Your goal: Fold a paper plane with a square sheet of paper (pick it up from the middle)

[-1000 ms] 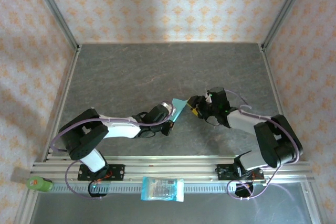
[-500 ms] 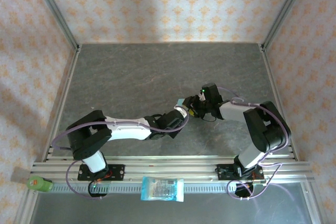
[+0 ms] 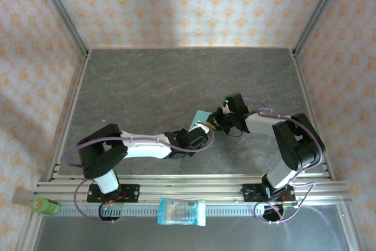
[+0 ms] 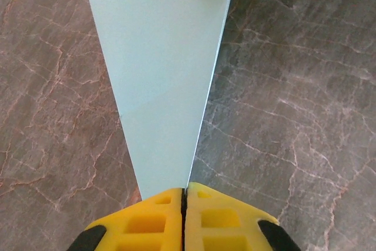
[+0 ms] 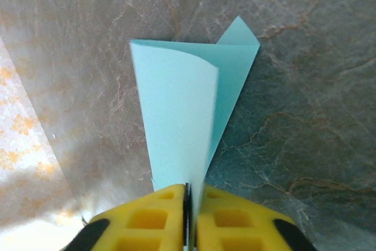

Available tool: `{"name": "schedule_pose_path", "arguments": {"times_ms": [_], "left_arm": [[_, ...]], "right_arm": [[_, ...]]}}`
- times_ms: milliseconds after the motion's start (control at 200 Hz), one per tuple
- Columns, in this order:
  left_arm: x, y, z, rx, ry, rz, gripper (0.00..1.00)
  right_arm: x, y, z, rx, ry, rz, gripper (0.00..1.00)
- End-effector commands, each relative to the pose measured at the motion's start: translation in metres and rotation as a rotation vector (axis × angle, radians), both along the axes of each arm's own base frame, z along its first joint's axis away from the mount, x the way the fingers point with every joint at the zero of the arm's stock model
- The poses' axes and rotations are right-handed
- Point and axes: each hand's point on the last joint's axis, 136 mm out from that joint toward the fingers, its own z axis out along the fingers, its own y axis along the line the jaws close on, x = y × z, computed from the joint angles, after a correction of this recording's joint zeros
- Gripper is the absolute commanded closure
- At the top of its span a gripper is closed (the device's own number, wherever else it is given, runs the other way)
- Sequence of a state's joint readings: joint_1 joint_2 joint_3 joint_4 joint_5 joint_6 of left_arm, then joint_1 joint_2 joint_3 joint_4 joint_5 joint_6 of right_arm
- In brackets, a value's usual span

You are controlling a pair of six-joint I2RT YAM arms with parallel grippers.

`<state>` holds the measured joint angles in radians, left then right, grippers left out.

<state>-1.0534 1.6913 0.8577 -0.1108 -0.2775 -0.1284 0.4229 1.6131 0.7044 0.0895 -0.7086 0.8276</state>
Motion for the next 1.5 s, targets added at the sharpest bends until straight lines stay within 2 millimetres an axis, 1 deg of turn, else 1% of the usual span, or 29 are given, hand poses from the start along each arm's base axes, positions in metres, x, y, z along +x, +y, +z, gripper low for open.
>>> {"name": "schedule_pose_path", "arguments": {"times_ms": [0,80,255,480,581,656,751,1091,1206,1306,1496], "left_arm": [[0.002,0.001,0.002,0.06,-0.028,-0.009,0.87],[0.002,0.001,0.002,0.066,-0.033,-0.014,0.81],[0.004,0.006,-0.001,0.098,-0.049,0.003,0.75],[0.006,0.009,-0.001,0.116,-0.074,0.021,0.72],[0.007,0.009,0.0,0.114,-0.082,0.024,0.72],[0.007,0.008,0.002,0.108,-0.086,0.024,0.76],[0.008,0.006,0.004,0.1,-0.09,0.023,0.79],[0.011,-0.001,0.018,0.048,-0.12,0.028,0.76],[0.011,-0.001,0.017,0.05,-0.122,0.029,0.77],[0.012,0.0,0.013,0.07,-0.12,0.032,0.81],[0.012,-0.001,0.016,0.052,-0.122,0.032,0.82]], "right_arm": [[0.002,0.004,0.007,0.011,-0.019,0.014,0.94],[0.002,0.004,0.009,0.019,-0.024,0.011,1.0],[0.002,0.005,0.012,0.028,-0.029,0.014,1.0],[0.0,0.005,0.013,0.031,-0.029,0.018,1.0],[-0.001,0.005,0.013,0.031,-0.031,0.02,1.0],[-0.002,0.005,0.013,0.032,-0.029,0.021,1.0],[-0.002,0.004,0.012,0.03,-0.027,0.018,1.0],[-0.002,0.005,0.01,0.031,-0.023,0.02,1.0],[-0.002,0.005,0.01,0.031,-0.023,0.021,1.0],[-0.002,0.005,0.009,0.03,-0.023,0.019,1.0],[-0.003,0.004,0.008,0.026,-0.019,0.017,1.0]]}}
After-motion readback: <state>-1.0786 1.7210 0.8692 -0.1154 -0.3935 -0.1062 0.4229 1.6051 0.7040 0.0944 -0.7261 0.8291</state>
